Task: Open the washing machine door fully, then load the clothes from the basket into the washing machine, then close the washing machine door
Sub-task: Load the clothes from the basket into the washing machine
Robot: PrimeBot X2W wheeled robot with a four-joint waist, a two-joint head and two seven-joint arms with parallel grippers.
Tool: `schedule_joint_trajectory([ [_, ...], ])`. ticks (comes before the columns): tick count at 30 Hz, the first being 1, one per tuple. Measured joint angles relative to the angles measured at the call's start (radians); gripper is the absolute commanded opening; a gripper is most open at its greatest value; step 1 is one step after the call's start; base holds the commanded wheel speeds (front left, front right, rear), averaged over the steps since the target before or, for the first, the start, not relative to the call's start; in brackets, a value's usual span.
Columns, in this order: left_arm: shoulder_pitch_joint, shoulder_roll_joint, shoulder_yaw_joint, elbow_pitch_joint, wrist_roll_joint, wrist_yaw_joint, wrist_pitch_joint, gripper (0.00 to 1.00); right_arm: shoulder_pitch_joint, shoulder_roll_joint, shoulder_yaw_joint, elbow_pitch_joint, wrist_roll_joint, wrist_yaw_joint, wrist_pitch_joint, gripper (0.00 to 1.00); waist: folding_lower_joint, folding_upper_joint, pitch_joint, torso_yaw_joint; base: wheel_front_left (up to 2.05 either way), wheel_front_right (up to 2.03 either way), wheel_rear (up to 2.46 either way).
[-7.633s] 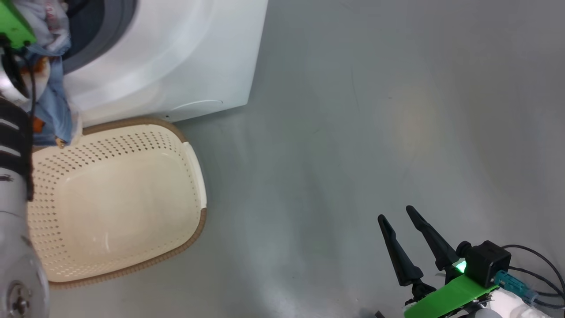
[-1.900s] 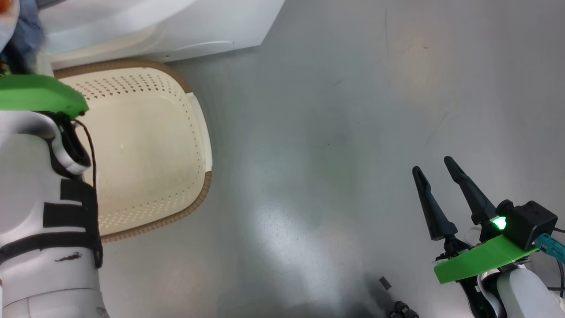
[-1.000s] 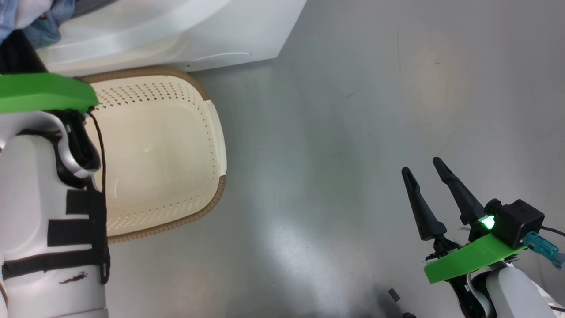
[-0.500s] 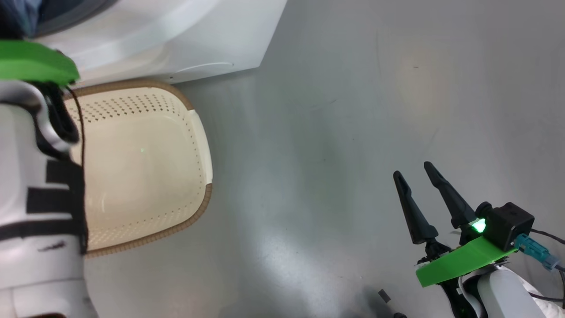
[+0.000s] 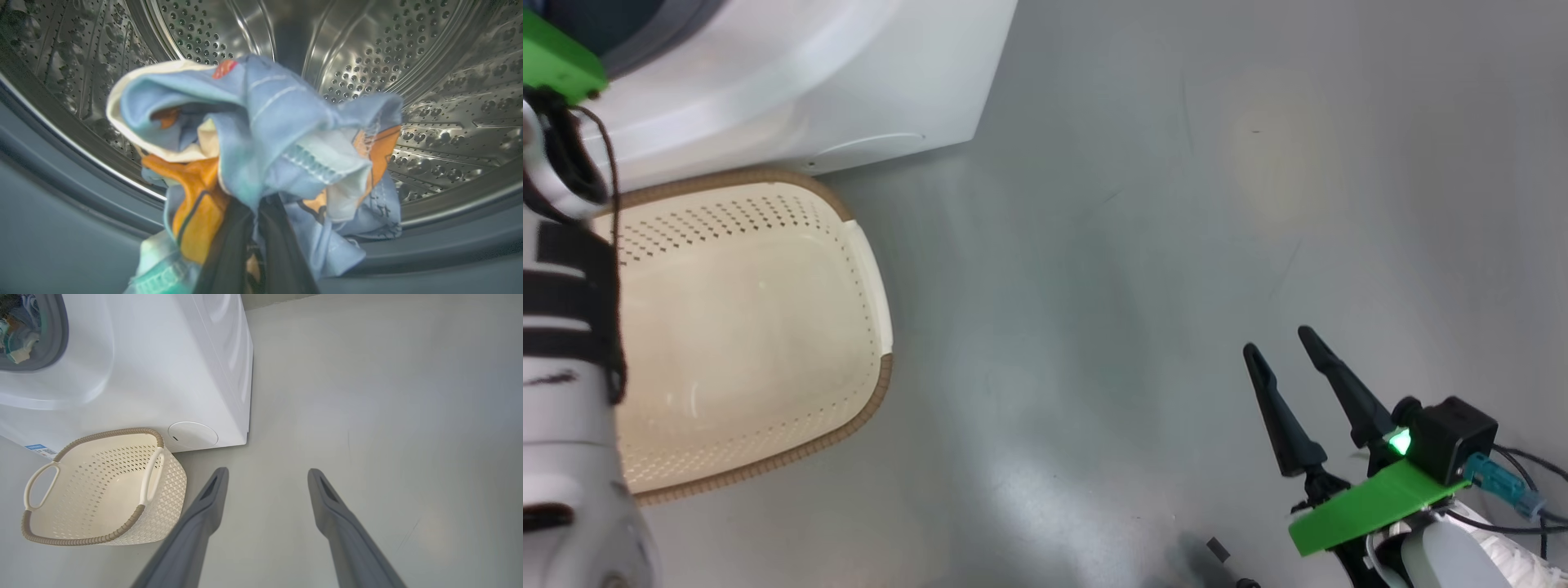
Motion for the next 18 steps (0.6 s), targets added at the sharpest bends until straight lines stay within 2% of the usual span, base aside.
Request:
schedule_joint_trajectory([
  [10,-0.134,0.053,-0.004,0.166,0.019,-0.059,0.0,0.0,0.046,-0.008,0.001,0.002,0.0,0.0,0.0,1.0,0.0,0.0,0.005,-0.028,0.0,0.0,0.0],
  [18,-0.201,0.085,-0.01,0.151,0.035,-0.103,0.0,0.0,0.06,-0.007,-0.002,-0.008,0.001,0.0,0.0,1.0,0.0,0.0001,0.029,-0.05,0.0,0.0,0.0],
])
